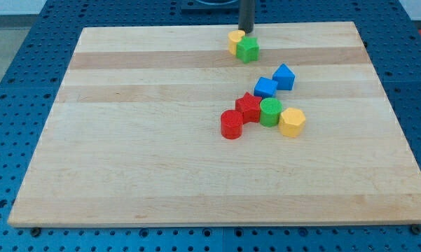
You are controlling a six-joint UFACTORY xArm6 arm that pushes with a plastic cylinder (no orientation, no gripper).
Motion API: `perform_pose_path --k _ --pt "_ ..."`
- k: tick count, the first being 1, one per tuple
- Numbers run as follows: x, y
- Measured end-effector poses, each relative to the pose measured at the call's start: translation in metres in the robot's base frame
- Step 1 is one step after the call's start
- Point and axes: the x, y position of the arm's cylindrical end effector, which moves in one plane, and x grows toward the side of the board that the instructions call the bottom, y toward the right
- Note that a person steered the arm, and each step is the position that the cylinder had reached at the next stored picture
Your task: Point at the green star
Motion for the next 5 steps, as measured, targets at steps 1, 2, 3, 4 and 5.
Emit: perform_pose_path --k 1,2,3,4,5 --pt "0.012 0.016" --pt "0.023 0.017" --pt "0.034 0.016" --pt "0.035 0.000" --pt "0.044 -0.007"
